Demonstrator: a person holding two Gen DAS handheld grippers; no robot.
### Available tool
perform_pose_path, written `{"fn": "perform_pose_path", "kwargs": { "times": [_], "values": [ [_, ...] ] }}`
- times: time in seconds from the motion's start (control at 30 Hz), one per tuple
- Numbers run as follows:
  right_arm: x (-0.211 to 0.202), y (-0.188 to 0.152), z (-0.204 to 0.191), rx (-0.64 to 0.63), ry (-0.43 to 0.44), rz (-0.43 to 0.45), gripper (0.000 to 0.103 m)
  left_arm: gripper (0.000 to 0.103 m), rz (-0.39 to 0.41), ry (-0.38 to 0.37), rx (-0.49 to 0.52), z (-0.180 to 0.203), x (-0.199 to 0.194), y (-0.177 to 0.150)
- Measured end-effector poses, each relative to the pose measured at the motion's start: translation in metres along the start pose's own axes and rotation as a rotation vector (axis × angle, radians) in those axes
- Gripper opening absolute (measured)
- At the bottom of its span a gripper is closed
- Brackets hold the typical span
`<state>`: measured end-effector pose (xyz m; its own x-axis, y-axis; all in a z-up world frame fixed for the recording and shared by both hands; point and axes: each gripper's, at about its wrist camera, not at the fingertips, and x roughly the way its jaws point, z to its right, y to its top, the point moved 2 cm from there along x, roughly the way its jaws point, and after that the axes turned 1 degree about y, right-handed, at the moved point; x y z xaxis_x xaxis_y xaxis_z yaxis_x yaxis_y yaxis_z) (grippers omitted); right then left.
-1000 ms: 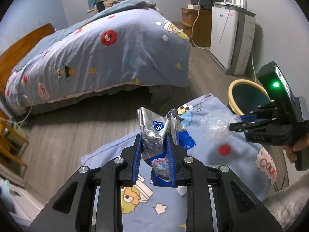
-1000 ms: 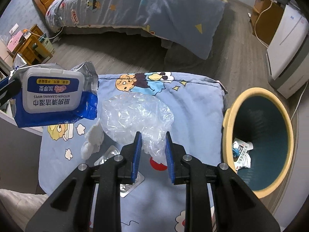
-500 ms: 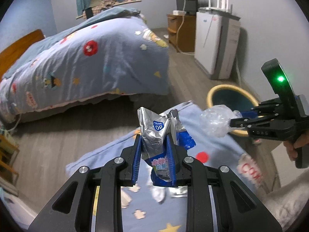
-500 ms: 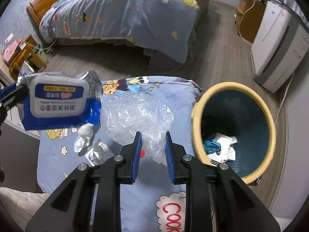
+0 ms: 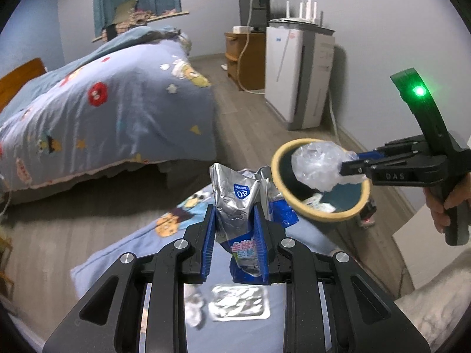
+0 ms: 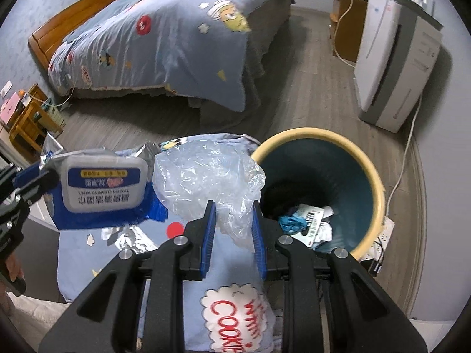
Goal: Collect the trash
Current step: 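Lift the wrapper and plastic bag and carry both over the bin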
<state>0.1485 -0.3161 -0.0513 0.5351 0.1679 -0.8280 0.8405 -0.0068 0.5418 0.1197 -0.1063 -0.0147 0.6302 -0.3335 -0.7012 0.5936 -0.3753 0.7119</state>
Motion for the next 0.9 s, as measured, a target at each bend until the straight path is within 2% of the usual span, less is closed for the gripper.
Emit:
{"fn": "perform_pose_path", "kwargs": {
  "times": [0.2,0.4,0.53,0.67,0.9],
  "values": [
    [-0.010,-0.004,0.046,0.067,-0.030,0.025,0.023,0.026,-0.005,-0.024,0.022,0.024,0.017,0.005],
    [-0.009,-0.007,0.088,0.150,-0.050,0.021,0.023,0.026,-0.012,-0.088,0.035,0.048,0.030,0.006],
    [-0.007,-0.009,0.105,0.170,-0.075,0.017,0.023,0.026,-0.028,-0.161,0.010,0.064,0.038,0.005],
    [-0.002,-0.010,0.119,0.177,-0.114,0.009,0.023,0.026,-0.031,-0.168,0.000,0.079,0.046,0.007],
    [0.018,-0.022,0.147,0.262,-0.125,-0.041,0.023,0.026,-0.064,-0.169,-0.036,0.107,0.079,0.013]
  ]
}}
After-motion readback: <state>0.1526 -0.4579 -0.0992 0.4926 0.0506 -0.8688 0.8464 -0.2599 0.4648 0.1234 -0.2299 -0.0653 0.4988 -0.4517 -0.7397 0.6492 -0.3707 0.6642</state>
